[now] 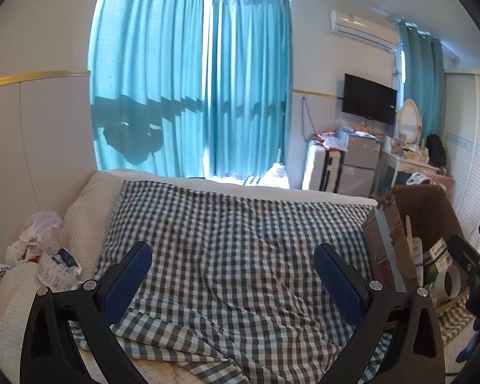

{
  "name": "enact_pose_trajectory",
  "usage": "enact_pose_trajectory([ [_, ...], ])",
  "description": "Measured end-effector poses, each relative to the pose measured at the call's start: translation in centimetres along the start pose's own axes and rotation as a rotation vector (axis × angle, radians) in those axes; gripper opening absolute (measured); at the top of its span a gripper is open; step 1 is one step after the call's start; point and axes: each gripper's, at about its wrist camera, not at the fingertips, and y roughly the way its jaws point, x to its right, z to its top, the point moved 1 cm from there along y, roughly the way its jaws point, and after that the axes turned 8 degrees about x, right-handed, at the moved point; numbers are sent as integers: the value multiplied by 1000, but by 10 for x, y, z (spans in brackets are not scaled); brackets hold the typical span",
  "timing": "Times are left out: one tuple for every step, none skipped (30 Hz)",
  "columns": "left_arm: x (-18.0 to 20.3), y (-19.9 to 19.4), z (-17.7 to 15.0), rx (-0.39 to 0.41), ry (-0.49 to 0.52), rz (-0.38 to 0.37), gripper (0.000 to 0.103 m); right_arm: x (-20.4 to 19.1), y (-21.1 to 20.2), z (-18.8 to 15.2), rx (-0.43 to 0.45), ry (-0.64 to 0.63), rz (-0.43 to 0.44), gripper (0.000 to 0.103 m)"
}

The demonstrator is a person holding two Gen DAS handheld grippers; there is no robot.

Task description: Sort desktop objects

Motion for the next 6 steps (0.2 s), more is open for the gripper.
enact_pose_trajectory([
  [1,3,-1,-9,-2,-3,103,4,2,-1,-9,8,-12,103],
  [2,4,-2,-18,-4,3,103,6,1,0,-13,15,-25,103],
  [3,3,-3,-17,2,-4,103,9,-1,0,-13,24,-35,103],
  [6,1,-3,-11,13,-13,103,13,-1,-1,-14,32,-37,103],
  [8,0,-3,-6,23,-12,103,15,0,0,-16,35,-41,103],
  [9,0,-2,-3,25,-6,103,17,-1,1,-17,38,-49,103],
])
